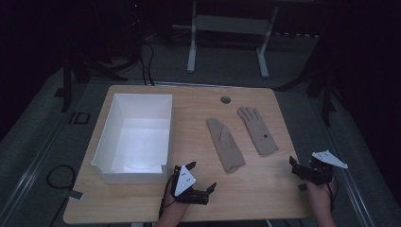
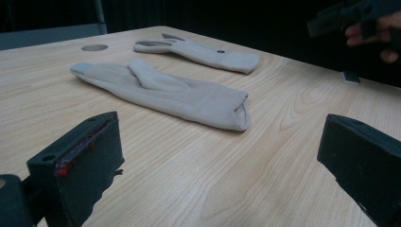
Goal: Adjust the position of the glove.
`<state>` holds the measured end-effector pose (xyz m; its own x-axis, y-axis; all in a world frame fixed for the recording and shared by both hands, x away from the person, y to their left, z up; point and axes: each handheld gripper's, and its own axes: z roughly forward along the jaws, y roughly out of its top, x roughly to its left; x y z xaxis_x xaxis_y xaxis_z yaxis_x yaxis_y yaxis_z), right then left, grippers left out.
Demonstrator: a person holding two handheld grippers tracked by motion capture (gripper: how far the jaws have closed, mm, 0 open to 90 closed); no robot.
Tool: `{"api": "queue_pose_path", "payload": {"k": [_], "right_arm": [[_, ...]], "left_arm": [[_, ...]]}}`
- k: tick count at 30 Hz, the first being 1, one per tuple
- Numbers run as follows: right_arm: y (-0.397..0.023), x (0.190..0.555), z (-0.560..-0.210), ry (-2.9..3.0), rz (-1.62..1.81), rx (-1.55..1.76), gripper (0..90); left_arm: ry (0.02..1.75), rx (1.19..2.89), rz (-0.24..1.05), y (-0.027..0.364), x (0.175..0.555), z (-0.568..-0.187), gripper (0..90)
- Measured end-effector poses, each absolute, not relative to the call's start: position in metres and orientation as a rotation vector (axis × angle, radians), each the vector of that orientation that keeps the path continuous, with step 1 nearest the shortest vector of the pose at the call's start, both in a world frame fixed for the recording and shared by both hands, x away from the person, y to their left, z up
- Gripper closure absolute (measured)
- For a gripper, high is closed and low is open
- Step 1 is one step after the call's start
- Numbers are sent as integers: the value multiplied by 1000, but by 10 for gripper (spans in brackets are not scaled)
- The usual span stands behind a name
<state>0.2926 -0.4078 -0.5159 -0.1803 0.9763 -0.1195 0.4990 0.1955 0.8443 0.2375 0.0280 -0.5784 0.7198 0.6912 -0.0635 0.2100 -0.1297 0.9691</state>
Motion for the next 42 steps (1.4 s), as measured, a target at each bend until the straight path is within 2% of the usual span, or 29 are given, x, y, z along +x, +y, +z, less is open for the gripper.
{"api": "queue_pose_path", "payload": {"k": [3, 11, 22, 37, 42], "right_arm": [[-411, 299, -497, 1875, 1042, 1474, 140], [-384, 309, -478, 1867, 1042, 1455, 108], [-344, 322, -455, 1950, 1076, 1368, 109], [-283, 344, -436, 2033, 1162, 1241, 145], [-262, 352, -439, 2093, 1157, 1204, 208]], "left_arm": [[729, 1687, 475, 28, 238, -578, 11], [724, 1690, 474, 28, 238, -578, 12], [715, 1690, 462, 28, 238, -578, 11], [714, 1689, 458, 28, 238, -578, 11], [714, 1690, 459, 28, 238, -578, 12]]}}
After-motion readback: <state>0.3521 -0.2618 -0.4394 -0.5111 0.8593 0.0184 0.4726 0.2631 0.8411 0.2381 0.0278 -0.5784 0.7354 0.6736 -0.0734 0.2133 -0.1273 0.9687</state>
